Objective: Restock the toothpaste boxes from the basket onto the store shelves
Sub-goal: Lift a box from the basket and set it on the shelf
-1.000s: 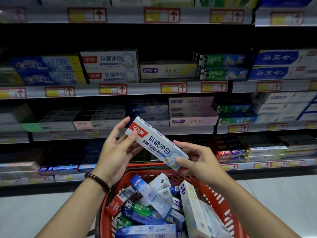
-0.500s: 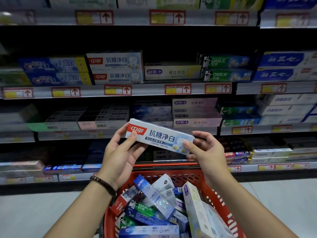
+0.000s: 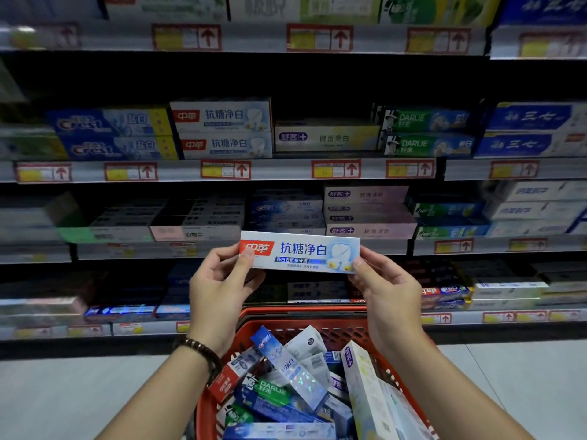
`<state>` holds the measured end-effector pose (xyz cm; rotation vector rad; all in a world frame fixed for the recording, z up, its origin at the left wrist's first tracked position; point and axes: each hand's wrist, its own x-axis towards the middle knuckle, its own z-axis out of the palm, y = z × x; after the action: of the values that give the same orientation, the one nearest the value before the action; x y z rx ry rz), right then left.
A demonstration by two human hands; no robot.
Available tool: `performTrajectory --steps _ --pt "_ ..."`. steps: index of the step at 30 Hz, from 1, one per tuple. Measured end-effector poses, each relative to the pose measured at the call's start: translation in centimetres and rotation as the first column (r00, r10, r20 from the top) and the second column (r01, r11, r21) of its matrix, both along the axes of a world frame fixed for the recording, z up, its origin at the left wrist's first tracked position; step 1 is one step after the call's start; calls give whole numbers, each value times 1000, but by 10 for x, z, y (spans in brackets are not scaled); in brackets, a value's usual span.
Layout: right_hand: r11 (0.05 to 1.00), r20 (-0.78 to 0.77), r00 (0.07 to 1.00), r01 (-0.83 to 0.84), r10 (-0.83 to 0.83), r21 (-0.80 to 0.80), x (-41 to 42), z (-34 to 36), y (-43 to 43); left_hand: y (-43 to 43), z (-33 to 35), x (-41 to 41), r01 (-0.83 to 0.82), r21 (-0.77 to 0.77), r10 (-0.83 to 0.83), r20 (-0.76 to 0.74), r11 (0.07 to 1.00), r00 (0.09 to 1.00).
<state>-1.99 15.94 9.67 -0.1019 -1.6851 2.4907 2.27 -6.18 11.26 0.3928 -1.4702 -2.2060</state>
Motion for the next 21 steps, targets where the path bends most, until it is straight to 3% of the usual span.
performTrajectory --steps 8,14,21 --pt "999 -50 998 43 -42 12 4 6 -10 -11 -3 7 -94 -229 94 -11 969 996" --pt "989 -116 986 127 -118 75 15 16 -15 -16 -2 7 -172 -447 158 -69 878 985" --pt "977 -171 975 166 -142 135 13 41 -26 -23 24 5 -256 -483 232 -110 837 967"
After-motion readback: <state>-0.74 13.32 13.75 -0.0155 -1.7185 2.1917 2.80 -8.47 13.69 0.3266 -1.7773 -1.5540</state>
